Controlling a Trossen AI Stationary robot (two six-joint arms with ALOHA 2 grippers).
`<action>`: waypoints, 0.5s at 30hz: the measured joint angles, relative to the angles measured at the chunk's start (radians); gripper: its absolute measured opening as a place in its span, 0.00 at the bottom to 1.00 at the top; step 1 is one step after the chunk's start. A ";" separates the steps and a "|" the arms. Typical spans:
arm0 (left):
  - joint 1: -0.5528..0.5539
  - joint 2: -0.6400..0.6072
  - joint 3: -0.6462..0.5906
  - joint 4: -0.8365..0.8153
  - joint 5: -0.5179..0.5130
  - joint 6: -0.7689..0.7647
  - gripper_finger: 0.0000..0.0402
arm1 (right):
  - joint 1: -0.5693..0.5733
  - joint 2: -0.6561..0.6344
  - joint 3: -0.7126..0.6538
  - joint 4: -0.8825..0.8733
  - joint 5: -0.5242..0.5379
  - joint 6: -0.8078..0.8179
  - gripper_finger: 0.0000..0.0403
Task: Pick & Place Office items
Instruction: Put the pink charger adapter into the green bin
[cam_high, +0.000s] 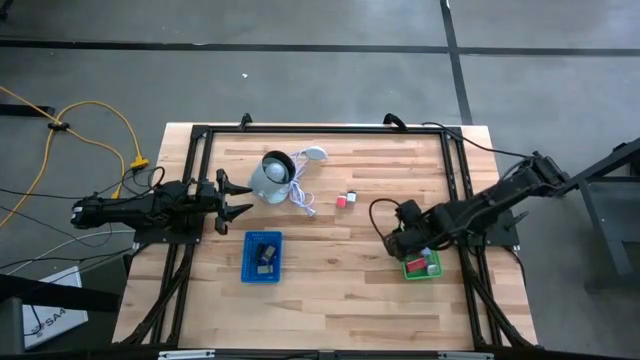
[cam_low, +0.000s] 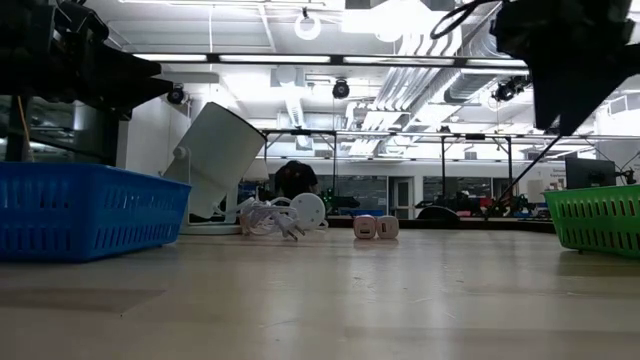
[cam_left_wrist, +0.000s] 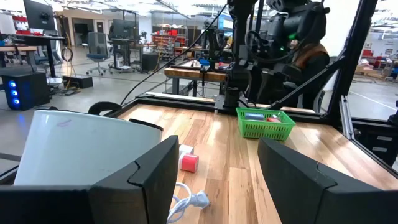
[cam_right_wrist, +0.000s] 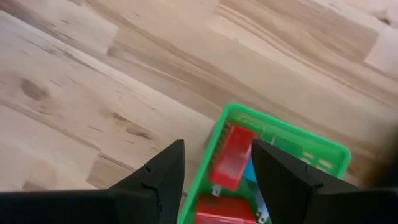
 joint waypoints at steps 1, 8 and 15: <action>0.000 0.000 0.000 0.000 0.000 0.000 0.53 | -0.010 0.000 0.000 0.009 0.001 -0.020 0.43; 0.000 0.000 0.000 0.000 0.000 0.000 0.53 | -0.115 0.003 0.000 0.136 0.003 -0.208 0.43; 0.000 0.000 0.000 0.000 0.000 0.000 0.53 | -0.240 0.007 0.000 0.300 -0.001 -0.457 0.43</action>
